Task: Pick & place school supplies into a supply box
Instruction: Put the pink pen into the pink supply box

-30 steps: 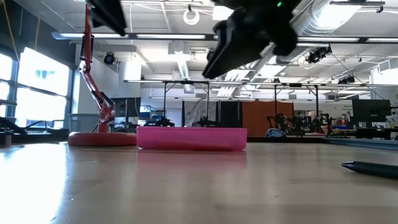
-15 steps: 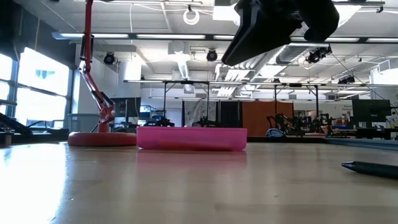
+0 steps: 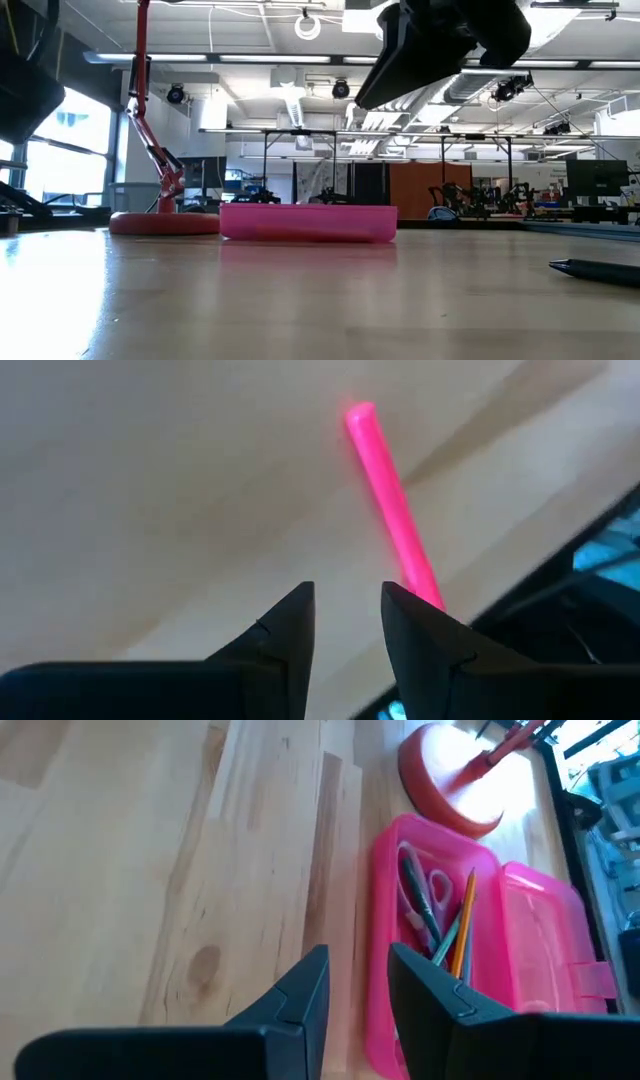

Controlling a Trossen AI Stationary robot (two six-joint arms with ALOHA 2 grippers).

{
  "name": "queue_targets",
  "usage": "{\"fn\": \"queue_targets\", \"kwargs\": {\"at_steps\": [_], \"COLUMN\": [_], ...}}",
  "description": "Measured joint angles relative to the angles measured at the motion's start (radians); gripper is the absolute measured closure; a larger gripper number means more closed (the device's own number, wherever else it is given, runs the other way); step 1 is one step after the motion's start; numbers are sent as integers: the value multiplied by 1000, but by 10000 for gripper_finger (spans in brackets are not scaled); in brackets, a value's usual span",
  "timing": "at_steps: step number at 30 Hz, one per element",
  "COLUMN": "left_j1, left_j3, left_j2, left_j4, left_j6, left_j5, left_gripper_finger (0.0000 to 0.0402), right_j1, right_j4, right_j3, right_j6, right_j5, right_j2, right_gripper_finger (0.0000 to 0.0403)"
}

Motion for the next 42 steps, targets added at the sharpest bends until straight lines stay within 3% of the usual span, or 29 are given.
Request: {"fn": "queue_targets", "kwargs": {"at_steps": [5,20,29,35,42], "left_j1": [52,187,212,290,437], "left_j3": [3,9,11,9,5], "left_j2": [58,87,159,161,167], "left_j4": [41,33,20,37,172], "left_j6": [-16,98,212,347,506], "left_j5": [-6,114,182,169,32], "left_gripper_finger": [253,255,321,374,347], "right_j1": [-16,-26,-25,-25,-25], "right_j4": [-1,-15,-22,-21,-21], "right_j3": [-1,-1,-1,-1,-1], "right_j6": [-1,20,50,50,46], "right_j5": [-16,-18,-44,-54,-54], "right_j2": [0,0,1,1,1], "right_gripper_finger": [320,320,320,320,320]}}
